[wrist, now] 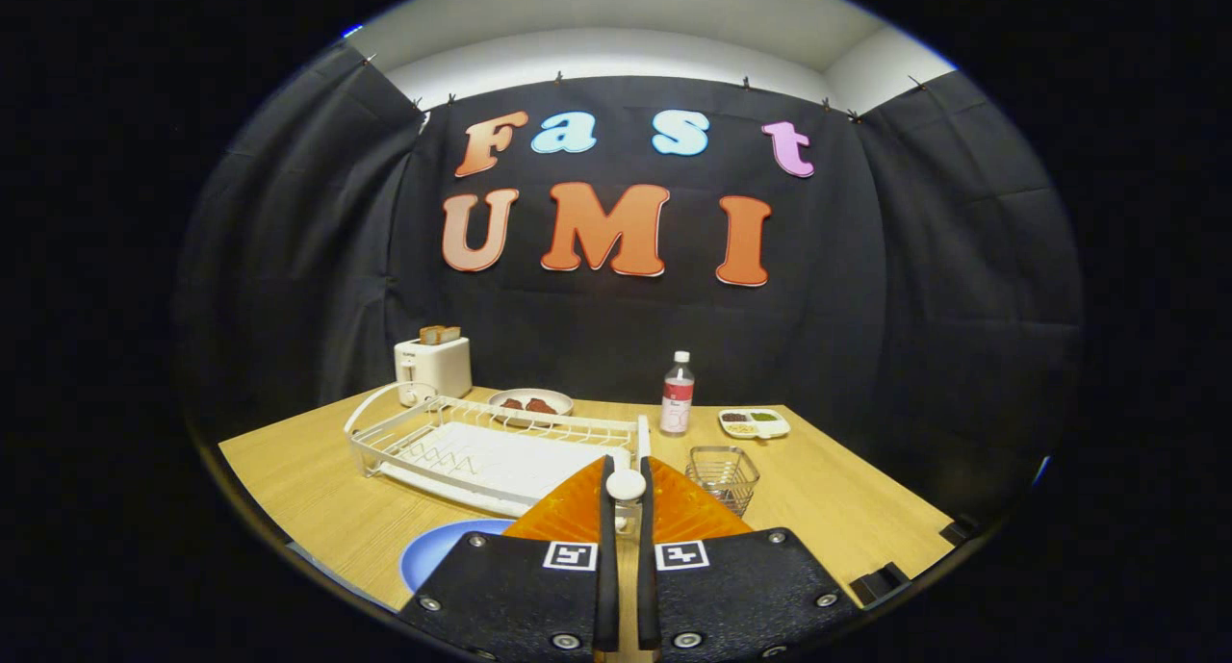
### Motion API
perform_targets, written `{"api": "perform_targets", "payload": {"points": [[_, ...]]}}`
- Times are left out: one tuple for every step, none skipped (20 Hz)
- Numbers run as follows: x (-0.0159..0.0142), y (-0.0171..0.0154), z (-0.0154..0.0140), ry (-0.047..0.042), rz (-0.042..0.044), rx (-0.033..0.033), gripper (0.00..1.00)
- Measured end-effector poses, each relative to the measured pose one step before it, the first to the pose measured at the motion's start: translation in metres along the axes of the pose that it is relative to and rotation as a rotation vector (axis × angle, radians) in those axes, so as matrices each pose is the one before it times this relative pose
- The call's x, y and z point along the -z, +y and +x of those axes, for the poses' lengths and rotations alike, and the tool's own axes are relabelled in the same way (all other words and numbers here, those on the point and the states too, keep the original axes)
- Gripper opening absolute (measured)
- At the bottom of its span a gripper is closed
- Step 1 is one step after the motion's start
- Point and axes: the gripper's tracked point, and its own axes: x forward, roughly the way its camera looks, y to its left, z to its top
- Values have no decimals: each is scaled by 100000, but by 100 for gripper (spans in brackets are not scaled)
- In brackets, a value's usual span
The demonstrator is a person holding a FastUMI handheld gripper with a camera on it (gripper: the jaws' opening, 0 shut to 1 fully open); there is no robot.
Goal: Take the plate from the dish rack, then take the spoon from the basket and place it into the plate.
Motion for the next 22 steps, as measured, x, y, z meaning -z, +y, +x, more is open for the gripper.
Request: {"api": "perform_targets", "payload": {"points": [[434,915,-269,638,945,-2010,8],[486,854,-105,827,750,-1864,8],[574,968,1,549,400,-2059,8],[443,933,58,550,270,-1898,8],[492,992,-31,557,-198,-2276,8],[510,919,123,819,-391,-1961,8],[498,757,264,660,-359,-1959,8],[398,788,375,535,-228,-2029,8],[467,699,385,666,217,-1847,8],[467,580,356,713,339,-1716,8],[552,607,295,969,145,-1969,8],[629,410,305,934,204,-1091,8],[568,316,241,1071,-325,-1088,8],[419,178,198,674,-474,-731,8],[-5,-63,161,368,-515,-73,8],[-146,-31,68,399,-136,-159,8],[196,31,103,691,-137,-252,10],[72,-124,115,602,-111,193,12],[59,-357,98,729,-221,703,14],[223,-316,87,698,140,791,16],[152,-207,133,1034,488,394,18],[170,-185,28,907,518,398,19]]}}
